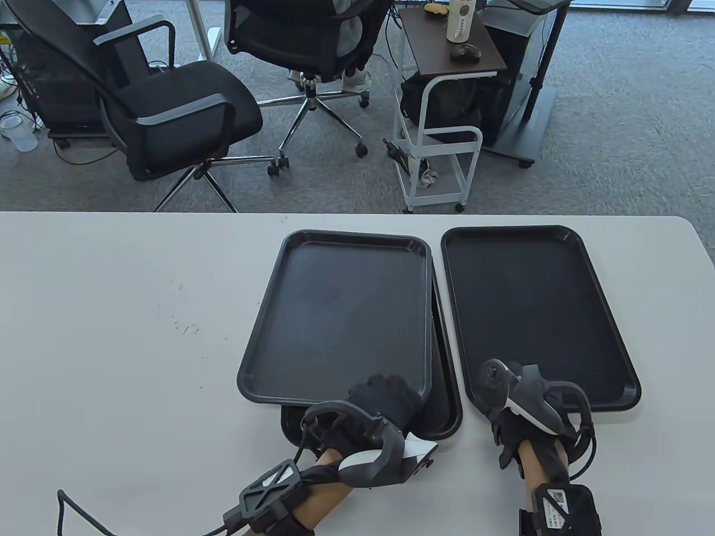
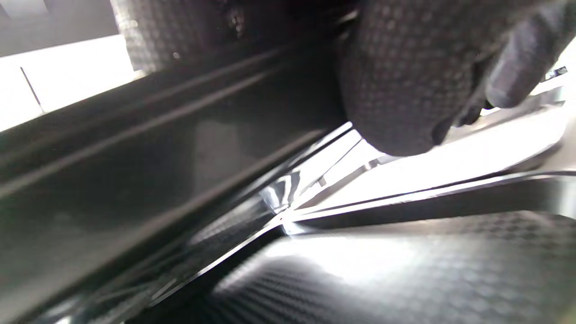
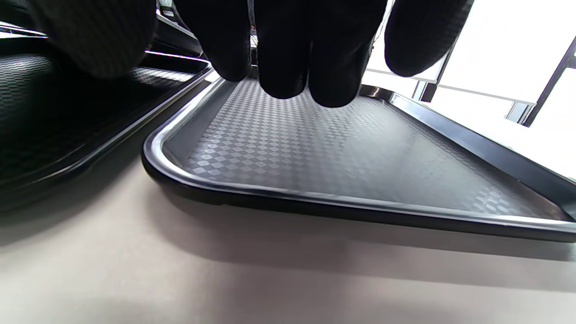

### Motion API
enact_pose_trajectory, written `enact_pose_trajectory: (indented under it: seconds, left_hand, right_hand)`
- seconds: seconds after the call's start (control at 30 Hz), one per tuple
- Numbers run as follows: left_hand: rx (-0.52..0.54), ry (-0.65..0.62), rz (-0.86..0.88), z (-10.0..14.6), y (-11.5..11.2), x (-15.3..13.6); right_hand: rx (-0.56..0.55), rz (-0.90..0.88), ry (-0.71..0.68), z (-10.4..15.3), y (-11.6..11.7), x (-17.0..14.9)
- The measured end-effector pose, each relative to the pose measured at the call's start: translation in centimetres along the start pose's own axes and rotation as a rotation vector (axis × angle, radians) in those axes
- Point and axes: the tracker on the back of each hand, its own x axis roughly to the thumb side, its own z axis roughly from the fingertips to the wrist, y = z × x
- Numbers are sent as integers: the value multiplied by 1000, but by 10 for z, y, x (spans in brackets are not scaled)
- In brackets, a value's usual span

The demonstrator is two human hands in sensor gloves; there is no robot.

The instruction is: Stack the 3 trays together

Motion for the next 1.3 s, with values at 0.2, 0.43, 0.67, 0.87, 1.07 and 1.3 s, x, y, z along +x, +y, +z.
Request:
enact_pose_trajectory:
  seconds: [0.2,0.43,0.67,0.87,1.07,1.3]
  left_hand:
    - [-86,-33,89,-7,-7,8]
    - [-183,-56,144,-12,-18,17]
    - [-202,-105,151,-13,-20,36]
    - [-216,-129,187,-20,-16,52]
    - [-205,-152,232,-19,-22,61]
    - [-202,-153,265,-17,-25,59]
  right_hand:
    - [5,-5,3,1,-1,0]
    - [4,-4,0,1,-2,1]
    - [15,1,5,0,-1,0]
    - [20,-3,7,0,-2,-1]
    - [21,-3,7,1,-2,-1]
    - [28,0,8,2,-3,-1]
